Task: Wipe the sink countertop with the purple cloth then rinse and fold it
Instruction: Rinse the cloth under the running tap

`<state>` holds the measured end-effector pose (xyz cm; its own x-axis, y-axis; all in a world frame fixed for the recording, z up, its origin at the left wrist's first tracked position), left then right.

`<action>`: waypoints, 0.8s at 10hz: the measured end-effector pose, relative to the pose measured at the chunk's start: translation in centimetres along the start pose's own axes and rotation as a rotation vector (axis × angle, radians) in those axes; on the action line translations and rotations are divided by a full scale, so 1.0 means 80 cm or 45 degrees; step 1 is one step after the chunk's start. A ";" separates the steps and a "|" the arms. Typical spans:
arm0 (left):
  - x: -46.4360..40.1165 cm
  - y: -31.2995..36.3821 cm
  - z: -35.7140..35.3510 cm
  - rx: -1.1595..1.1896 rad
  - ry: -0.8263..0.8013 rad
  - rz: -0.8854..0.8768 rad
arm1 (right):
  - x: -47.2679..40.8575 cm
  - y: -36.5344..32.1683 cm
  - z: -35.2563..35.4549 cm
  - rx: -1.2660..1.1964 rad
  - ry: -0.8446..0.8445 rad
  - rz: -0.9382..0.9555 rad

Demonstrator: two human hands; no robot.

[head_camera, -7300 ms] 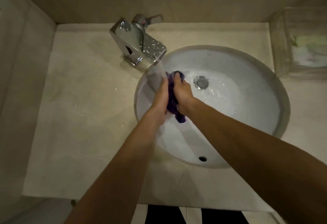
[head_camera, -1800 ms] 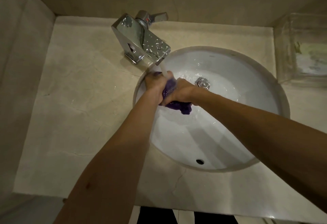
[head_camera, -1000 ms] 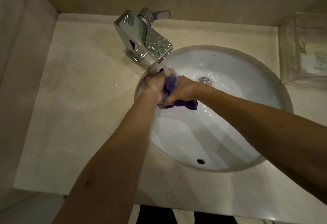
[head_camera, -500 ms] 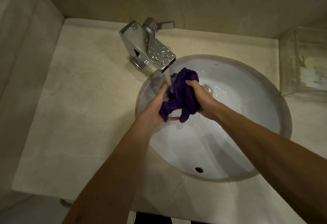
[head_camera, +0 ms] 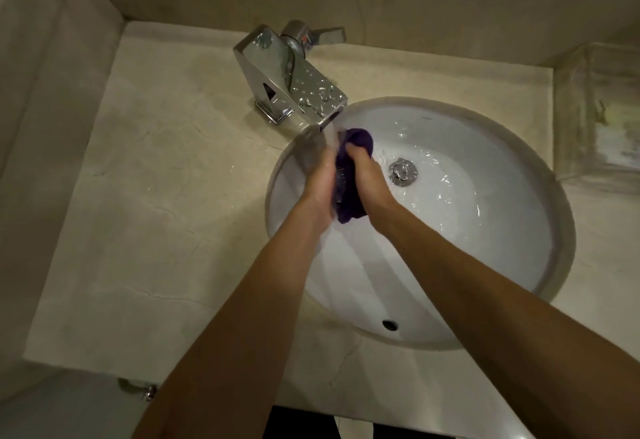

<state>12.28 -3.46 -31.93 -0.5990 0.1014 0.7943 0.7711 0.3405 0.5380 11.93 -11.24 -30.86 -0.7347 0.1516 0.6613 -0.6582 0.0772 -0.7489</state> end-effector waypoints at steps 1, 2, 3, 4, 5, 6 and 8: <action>0.007 0.010 -0.003 -0.072 -0.001 -0.010 | -0.006 0.002 -0.005 -0.001 -0.022 -0.140; 0.002 0.015 0.006 -0.057 0.089 0.015 | -0.001 0.014 -0.014 -0.015 -0.053 -0.173; 0.010 -0.003 -0.005 -0.029 0.031 0.096 | -0.008 0.011 -0.013 -0.208 -0.037 -0.237; 0.013 0.011 0.005 -0.084 0.055 0.097 | 0.003 0.015 -0.024 -0.090 -0.089 -0.224; 0.018 0.004 0.010 0.008 0.079 0.150 | 0.004 0.015 -0.023 -0.064 -0.086 -0.287; 0.029 0.008 0.014 0.071 0.115 0.056 | 0.014 0.003 -0.014 -0.096 -0.110 -0.312; 0.058 0.016 -0.009 0.146 -0.018 0.323 | 0.039 0.012 0.015 -0.236 -0.332 -0.084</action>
<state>10.62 -3.20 -27.39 -0.3930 0.2096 0.8953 0.8680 0.4059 0.2860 8.81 -11.88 -29.41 -0.7246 -0.1152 0.6795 -0.6822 0.2600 -0.6834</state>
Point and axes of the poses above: each hand's wrist, its own x-axis away from the middle knuckle, its own z-axis out of the back of the hand, y = z × x, the point moved 4 cm from there along -x, towards the middle knuckle, and after that the axes turned 2 degrees about y, right-handed, at the moved point
